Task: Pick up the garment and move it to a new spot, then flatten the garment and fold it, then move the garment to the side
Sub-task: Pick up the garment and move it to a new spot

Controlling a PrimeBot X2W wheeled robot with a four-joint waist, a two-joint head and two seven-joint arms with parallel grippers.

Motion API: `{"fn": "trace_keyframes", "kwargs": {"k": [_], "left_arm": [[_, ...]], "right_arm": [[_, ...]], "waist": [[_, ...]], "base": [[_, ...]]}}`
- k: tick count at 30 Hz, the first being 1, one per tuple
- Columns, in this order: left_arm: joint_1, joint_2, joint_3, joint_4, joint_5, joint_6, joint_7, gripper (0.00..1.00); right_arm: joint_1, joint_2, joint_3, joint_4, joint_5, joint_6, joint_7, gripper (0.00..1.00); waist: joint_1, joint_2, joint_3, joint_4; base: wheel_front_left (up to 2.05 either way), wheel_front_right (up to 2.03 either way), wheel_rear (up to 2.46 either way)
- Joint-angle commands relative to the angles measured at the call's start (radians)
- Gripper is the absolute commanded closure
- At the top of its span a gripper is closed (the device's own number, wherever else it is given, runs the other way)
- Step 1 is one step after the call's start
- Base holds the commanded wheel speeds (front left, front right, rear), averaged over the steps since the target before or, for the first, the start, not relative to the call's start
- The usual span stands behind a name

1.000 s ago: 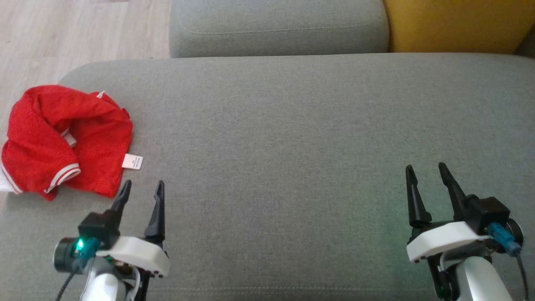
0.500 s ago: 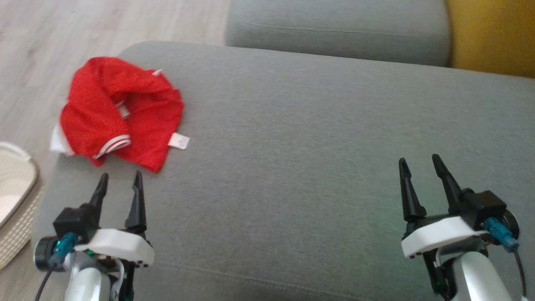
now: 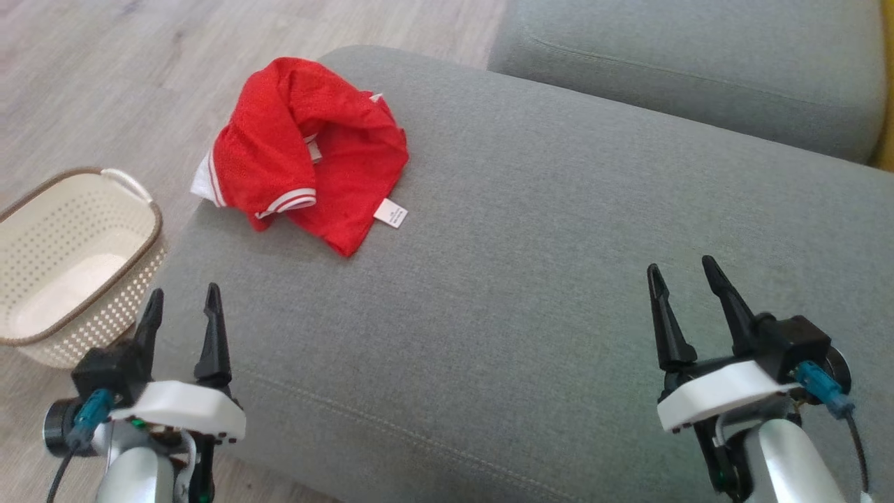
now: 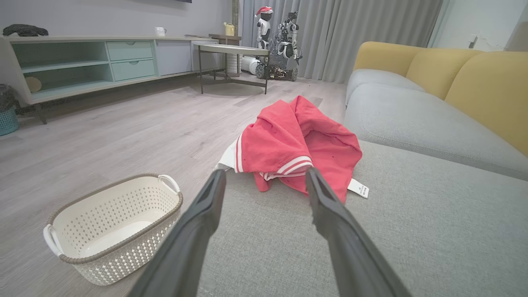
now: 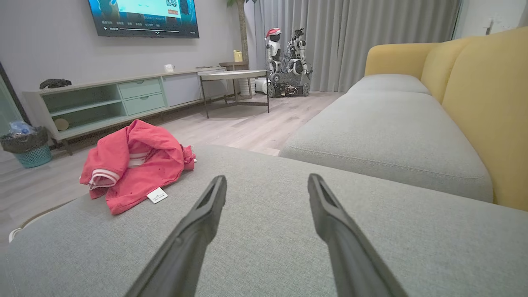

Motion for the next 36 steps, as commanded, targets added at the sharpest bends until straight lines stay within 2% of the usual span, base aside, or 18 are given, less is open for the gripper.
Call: {"fn": "trace_keyframes", "kwargs": {"k": [1, 16, 26, 30, 36], "left_arm": [[-0.047, 0.006, 0.037, -0.032, -0.001, -0.001, -0.012, 0.0], [-0.058, -0.003, 0.044, -0.03, 0.016, -0.008, -0.012, 0.0], [-0.193, -0.01, 0.075, -0.008, -0.004, -0.015, -0.012, 0.0], [-0.293, -0.012, 0.111, 0.059, -0.043, -0.026, -0.012, 0.0], [-0.481, 0.03, 0.139, 0.309, -0.101, -0.058, -0.012, 0.0]], "right_arm": [[-0.03, -0.003, 0.024, -0.035, 0.003, -0.001, -0.003, 0.0], [-0.039, -0.003, 0.026, -0.04, 0.008, -0.001, 0.006, 0.0], [-0.099, -0.003, 0.026, -0.102, -0.029, -0.001, 0.052, 0.0], [-0.133, -0.003, 0.022, -0.135, -0.056, -0.001, 0.076, 0.0], [-0.177, -0.003, 0.018, -0.169, -0.08, -0.001, 0.097, 0.0]], "waist": [[0.0, 0.0, 0.001, 0.01], [0.0, 0.0, 0.019, 0.001], [0.0, 0.0, 0.171, -0.048], [0.0, 0.0, 0.249, -0.065], [0.0, 0.0, 0.329, -0.084]], "base": [[0.0, 0.0, 0.0], [0.0, 0.0, 0.0], [0.0, 0.0, 0.0], [0.0, 0.0, 0.0], [0.0, 0.0, 0.0]]}}
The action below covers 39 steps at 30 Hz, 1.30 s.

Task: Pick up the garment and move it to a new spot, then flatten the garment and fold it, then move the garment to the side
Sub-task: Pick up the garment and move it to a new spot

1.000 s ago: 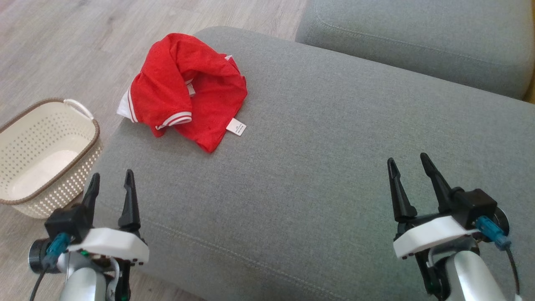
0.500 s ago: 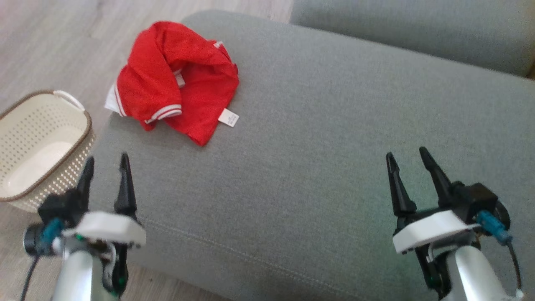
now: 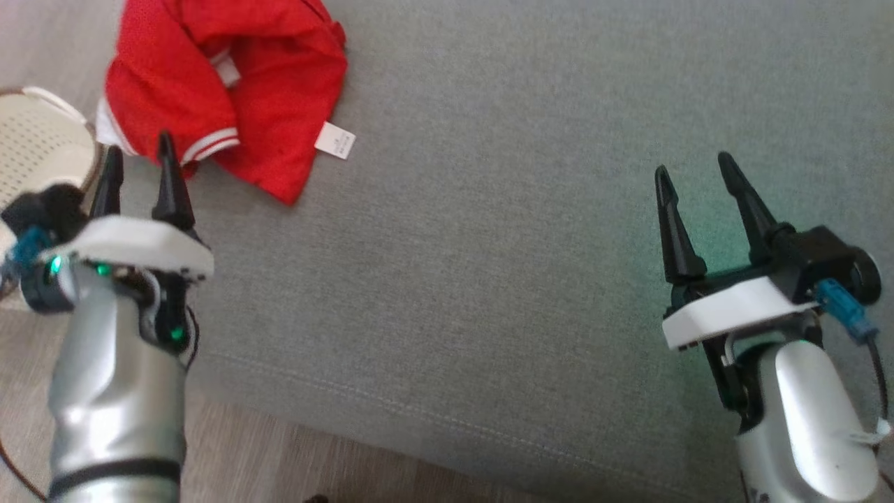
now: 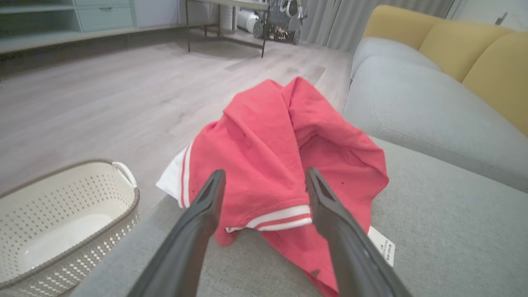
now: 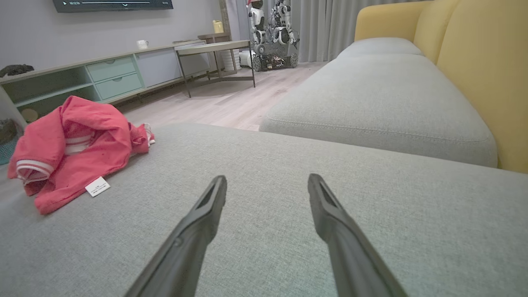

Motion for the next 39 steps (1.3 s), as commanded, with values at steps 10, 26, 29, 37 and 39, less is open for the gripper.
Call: {"fn": "trace_keyframes", "kwargs": {"k": [10, 26, 29, 37, 39], "left_arm": [[-0.319, 0.128, -0.016, 0.445, -0.053, -0.021, 0.016, 0.0], [-0.393, 0.196, -0.112, 0.589, -0.033, -0.022, 0.013, 1.0], [-0.389, 0.22, -0.12, 0.544, -0.026, -0.022, -0.004, 1.0], [-0.27, 0.267, -0.083, 0.163, 0.019, -0.004, -0.007, 1.0], [-0.221, 0.272, -0.07, 0.063, 0.03, 0.002, -0.007, 1.0]], "right_arm": [[-0.077, -0.001, 0.037, -0.055, -0.01, -0.001, 0.013, 0.0], [-0.074, -0.001, 0.019, -0.041, 0.024, -0.001, -0.004, 0.0], [-0.064, -0.001, 0.007, -0.041, 0.029, -0.001, -0.007, 0.0], [-0.023, -0.001, -0.019, -0.05, 0.054, -0.001, -0.02, 0.0], [-0.009, -0.001, -0.024, -0.054, 0.063, -0.001, -0.023, 0.0]], "waist": [[-0.0002, 0.0, 0.096, -0.051], [-0.0002, 0.0, 0.071, -0.065], [-0.0002, 0.0, 0.047, -0.056], [-0.0002, 0.0, -0.044, -0.046], [-0.0002, 0.0, -0.068, -0.049]], "base": [[0.0, 0.0, 0.0], [0.0, 0.0, 0.0], [0.0, 0.0, 0.0], [0.0, 0.0, 0.0], [0.0, 0.0, 0.0]]}}
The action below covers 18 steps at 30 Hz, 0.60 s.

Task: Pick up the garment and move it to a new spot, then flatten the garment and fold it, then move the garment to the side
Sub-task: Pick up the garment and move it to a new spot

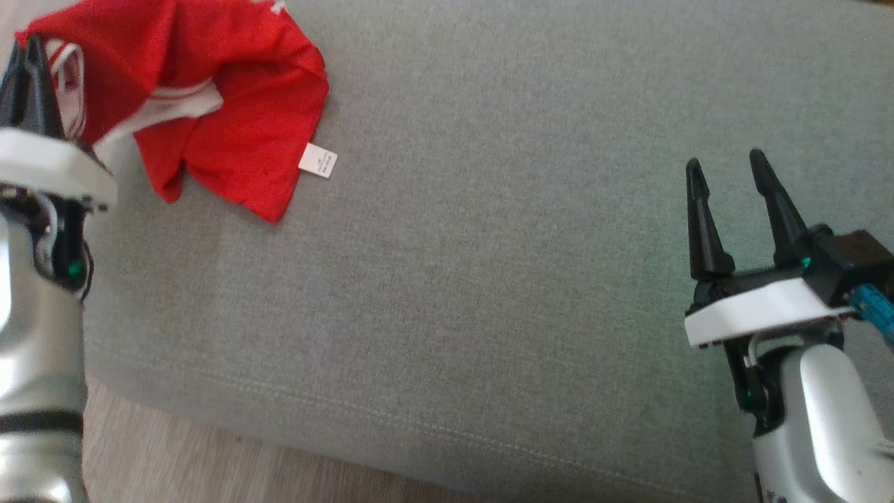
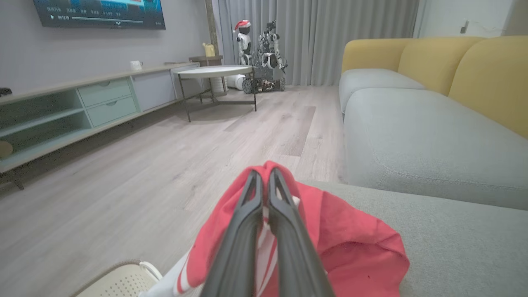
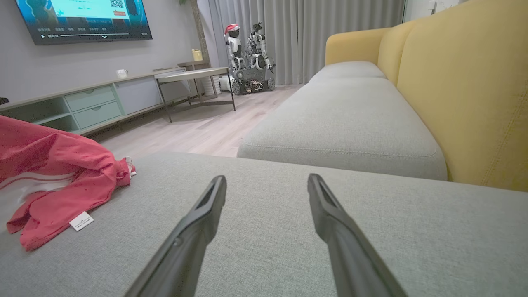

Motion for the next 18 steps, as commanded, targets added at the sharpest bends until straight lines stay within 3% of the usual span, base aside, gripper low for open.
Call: {"fn": "trace_keyframes", "kwargs": {"k": [1, 9, 18], "left_arm": [[0.017, 0.063, 0.037, -0.082, 0.011, 0.008, -0.012, 1.0], [0.266, 0.035, 0.035, -0.463, 0.034, 0.026, -0.005, 1.0], [0.482, -0.028, -0.052, -0.872, 0.017, 0.027, 0.106, 1.0]], "right_arm": [[0.0, 0.003, 0.019, -0.043, 0.009, -0.001, -0.01, 0.0], [0.082, 0.003, 0.003, -0.069, 0.042, -0.001, -0.013, 0.0], [0.133, 0.003, -0.001, -0.115, 0.086, -0.001, -0.003, 0.0]], "waist": [[0.0, 0.0, -0.034, -0.003], [0.0, 0.0, -0.121, -0.025], [0.0, 0.0, -0.126, -0.1]], "base": [[0.0, 0.0, 0.0], [0.0, 0.0, 0.0], [0.0, 0.0, 0.0]]}}
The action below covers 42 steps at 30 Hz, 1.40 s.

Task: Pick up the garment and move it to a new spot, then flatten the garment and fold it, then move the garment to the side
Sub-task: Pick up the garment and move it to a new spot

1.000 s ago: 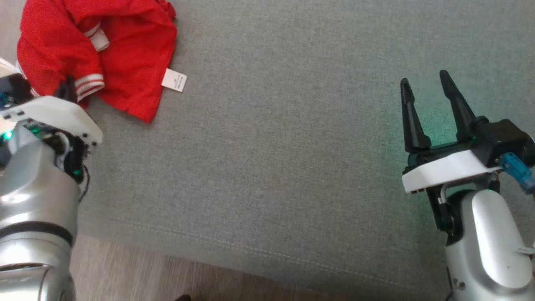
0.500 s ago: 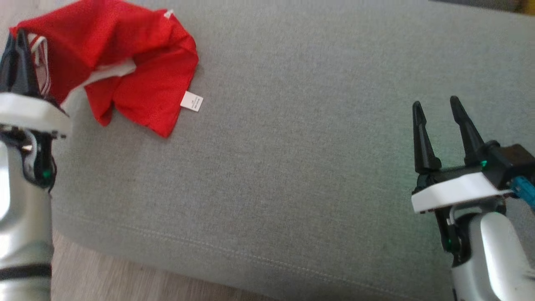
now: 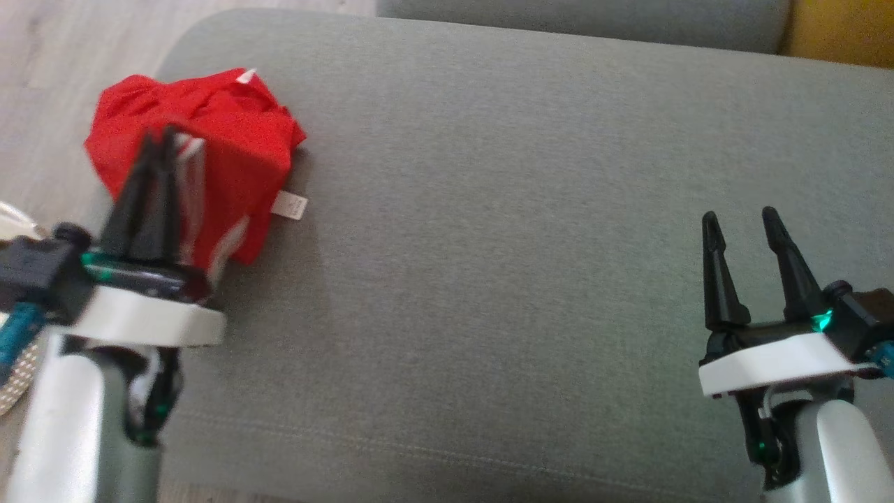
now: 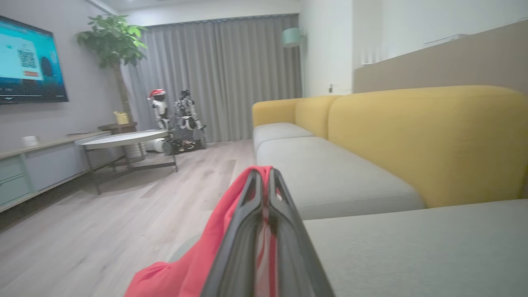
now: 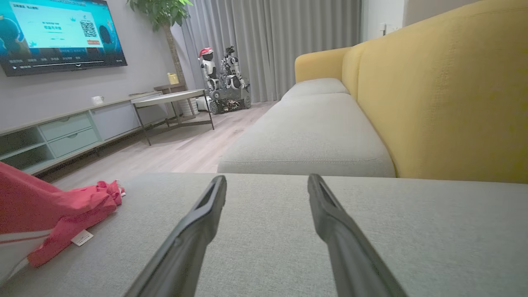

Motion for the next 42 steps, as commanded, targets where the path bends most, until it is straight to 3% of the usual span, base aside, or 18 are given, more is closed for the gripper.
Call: {"fn": "trace_keyframes", "kwargs": {"k": [1, 12, 25, 32, 38, 39, 40, 41, 42], "left_arm": [[-0.042, 0.013, 0.015, -0.067, -0.008, -0.001, 0.012, 1.0], [-0.177, -0.053, -0.202, -0.049, -0.026, -0.032, 0.074, 1.0], [-0.469, -0.129, -0.392, 0.146, -0.05, -0.041, 0.075, 1.0], [-0.542, -0.145, -0.45, 0.3, -0.078, -0.042, 0.121, 1.0], [-0.577, -0.144, -0.497, 0.463, -0.088, -0.042, 0.179, 1.0], [-0.581, -0.144, -0.508, 0.478, -0.091, -0.042, 0.182, 0.94], [-0.585, -0.144, -0.517, 0.489, -0.096, -0.042, 0.179, 0.53], [-0.588, -0.144, -0.525, 0.497, -0.101, -0.042, 0.175, 0.0], [-0.59, -0.144, -0.534, 0.503, -0.105, -0.042, 0.169, 0.0]], "right_arm": [[-0.023, -0.003, 0.025, -0.047, 0.002, -0.001, 0.001, 0.0], [-0.086, -0.003, 0.075, -0.1, 0.01, -0.001, -0.002, 0.0], [-0.141, -0.003, 0.14, -0.099, 0.082, -0.001, -0.089, 0.0], [-0.143, -0.003, 0.162, -0.074, 0.13, -0.001, -0.143, 0.0], [-0.154, -0.003, 0.17, -0.044, 0.146, -0.001, -0.172, 0.0], [-0.156, -0.003, 0.169, -0.039, 0.147, -0.001, -0.175, 0.0], [-0.158, -0.003, 0.166, -0.034, 0.147, -0.001, -0.177, 0.0], [-0.16, -0.003, 0.165, -0.029, 0.146, -0.001, -0.179, 0.0], [-0.162, -0.003, 0.162, -0.024, 0.146, -0.001, -0.181, 0.0]], "waist": [[0.0001, 0.0, 0.017, -0.034], [0.0001, 0.0, 0.153, -0.241], [0.0001, 0.0, 0.294, -0.535], [0.0001, 0.0, 0.355, -0.603], [0.0001, 0.0, 0.371, -0.613], [0.0001, 0.0, 0.37, -0.61], [0.0001, 0.0, 0.368, -0.604], [0.0001, 0.0, 0.364, -0.598], [0.0001, 0.0, 0.359, -0.59]], "base": [[0.0, 0.0, 0.0], [0.0, 0.0, 0.0], [0.0, 0.0, 0.0], [0.0, 0.0, 0.0], [0.0, 0.0, 0.0], [0.0, 0.0, 0.0], [0.0, 0.0, 0.0], [0.0, 0.0, 0.0], [0.0, 0.0, 0.0]]}}
